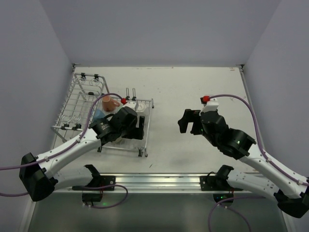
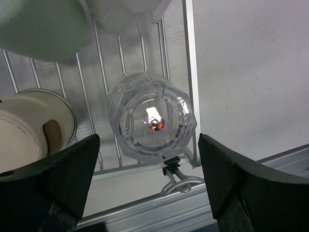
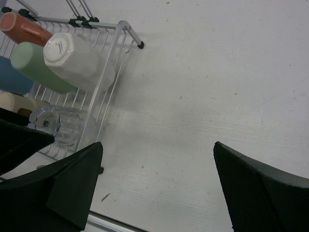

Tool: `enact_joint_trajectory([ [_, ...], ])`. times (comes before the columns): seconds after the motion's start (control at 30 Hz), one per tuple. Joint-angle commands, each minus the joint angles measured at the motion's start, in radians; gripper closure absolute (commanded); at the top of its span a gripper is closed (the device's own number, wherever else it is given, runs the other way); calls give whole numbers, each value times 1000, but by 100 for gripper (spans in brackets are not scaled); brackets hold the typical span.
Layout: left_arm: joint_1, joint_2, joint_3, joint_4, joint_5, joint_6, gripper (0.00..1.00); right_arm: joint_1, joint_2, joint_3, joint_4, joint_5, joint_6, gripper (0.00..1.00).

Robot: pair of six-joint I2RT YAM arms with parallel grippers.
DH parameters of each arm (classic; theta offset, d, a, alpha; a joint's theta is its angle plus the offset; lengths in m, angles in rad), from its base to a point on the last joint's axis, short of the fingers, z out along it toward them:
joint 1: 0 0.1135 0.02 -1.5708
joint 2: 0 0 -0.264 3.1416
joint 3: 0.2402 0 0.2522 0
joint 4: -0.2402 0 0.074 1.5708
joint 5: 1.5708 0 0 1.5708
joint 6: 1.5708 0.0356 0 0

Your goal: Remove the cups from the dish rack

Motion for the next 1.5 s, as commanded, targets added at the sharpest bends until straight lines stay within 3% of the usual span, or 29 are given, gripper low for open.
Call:
enact_joint_trajectory([
  [0.0, -7, 8, 39, 43, -23, -25, 12, -3, -14, -11, 30, -8, -6, 1],
  [0.83, -53, 191, 127, 0, -161, -97, 13, -4, -51, -30, 28, -14, -22, 1],
  [1.03, -65, 197, 142, -26, -209, -117, 19, -4, -55, -38, 28, -12, -25, 1],
  [1.13, -65, 197, 139, -44, -233, -127, 30, -4, -58, -43, 28, -14, -23, 1],
  [1.23, -65, 194, 136, -69, -261, -147, 53, -4, -58, -43, 28, -19, -23, 1],
  [1.27, -65, 189, 133, -72, -269, -149, 66, -3, -55, -43, 28, -20, -23, 1],
  [1.33, -65, 175, 124, -73, -279, -154, 76, -4, -48, -40, 25, -22, -25, 1],
  [1.37, -65, 172, 124, -75, -288, -155, 88, -3, -45, -40, 27, -22, -25, 1],
  [1.43, -65, 157, 125, -78, -290, -152, 100, -3, -38, -35, 27, -26, -23, 1],
  [1.47, -67, 151, 131, -78, -295, -151, 100, -4, -29, -34, 28, -35, -23, 1],
])
